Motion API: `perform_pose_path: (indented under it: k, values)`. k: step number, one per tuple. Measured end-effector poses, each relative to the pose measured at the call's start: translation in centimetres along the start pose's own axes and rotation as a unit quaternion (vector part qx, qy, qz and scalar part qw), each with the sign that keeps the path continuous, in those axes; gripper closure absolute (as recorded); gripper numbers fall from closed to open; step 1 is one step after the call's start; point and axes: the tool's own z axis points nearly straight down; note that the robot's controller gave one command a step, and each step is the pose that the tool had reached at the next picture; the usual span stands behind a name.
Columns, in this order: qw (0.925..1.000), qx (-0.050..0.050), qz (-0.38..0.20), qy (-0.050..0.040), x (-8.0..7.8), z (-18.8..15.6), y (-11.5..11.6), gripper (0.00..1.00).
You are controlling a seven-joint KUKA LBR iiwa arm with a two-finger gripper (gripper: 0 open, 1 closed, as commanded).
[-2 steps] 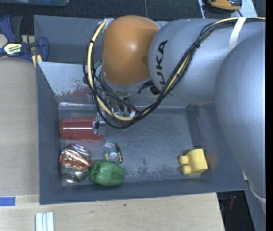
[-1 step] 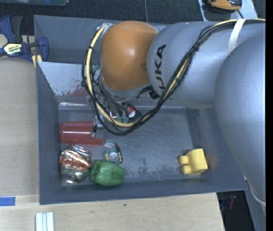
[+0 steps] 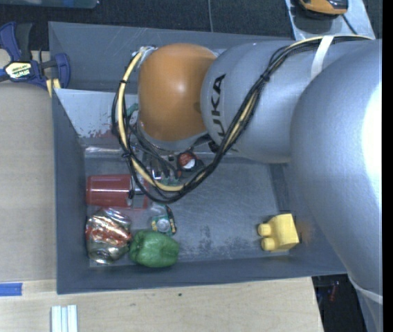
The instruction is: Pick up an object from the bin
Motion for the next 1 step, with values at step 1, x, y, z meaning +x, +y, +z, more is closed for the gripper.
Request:
perform_pose_path:
  k: [1]
  values:
    - [0.9999, -0.001, 0.013, -0.0026, 1.06, 0.49, 1.53, 0.00]
